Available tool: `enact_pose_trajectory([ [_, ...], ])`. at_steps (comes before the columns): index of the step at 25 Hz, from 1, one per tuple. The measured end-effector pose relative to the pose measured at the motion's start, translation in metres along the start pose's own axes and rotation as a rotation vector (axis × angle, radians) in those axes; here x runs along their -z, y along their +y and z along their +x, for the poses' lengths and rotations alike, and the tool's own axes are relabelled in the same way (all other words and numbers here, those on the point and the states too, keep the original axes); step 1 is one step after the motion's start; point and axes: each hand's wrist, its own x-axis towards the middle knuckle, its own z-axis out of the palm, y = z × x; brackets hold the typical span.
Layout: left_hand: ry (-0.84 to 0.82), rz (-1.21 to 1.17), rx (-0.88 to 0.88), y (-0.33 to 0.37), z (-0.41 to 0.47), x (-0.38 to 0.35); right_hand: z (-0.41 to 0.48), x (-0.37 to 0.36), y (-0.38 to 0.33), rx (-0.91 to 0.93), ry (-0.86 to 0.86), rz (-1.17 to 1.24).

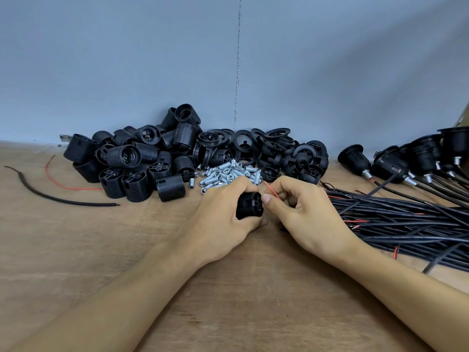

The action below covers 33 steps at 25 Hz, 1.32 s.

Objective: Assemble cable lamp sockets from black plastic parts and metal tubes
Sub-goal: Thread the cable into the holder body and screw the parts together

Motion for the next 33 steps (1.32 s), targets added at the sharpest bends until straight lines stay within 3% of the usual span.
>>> enact_pose_trajectory([
  [15, 0.009, 0.042, -0.014, 0.005, -0.002, -0.001, -0.002, 0.001, 0.0, -0.019, -0.024, 0.02],
  [23, 0.065, -0.153, 0.095, 0.005, 0.002, 0.006, 0.001, 0.012, -0.007, -0.003, -0.033, 0.198],
  [27, 0.014, -0.297, 0.12, 0.008, 0.002, 0.008, 0.003, 0.014, -0.005, 0.028, -0.053, 0.3],
  [33, 0.009, -0.338, 0.108, 0.01, 0.001, 0.009, 0.008, 0.018, -0.001, -0.031, -0.162, 0.532],
])
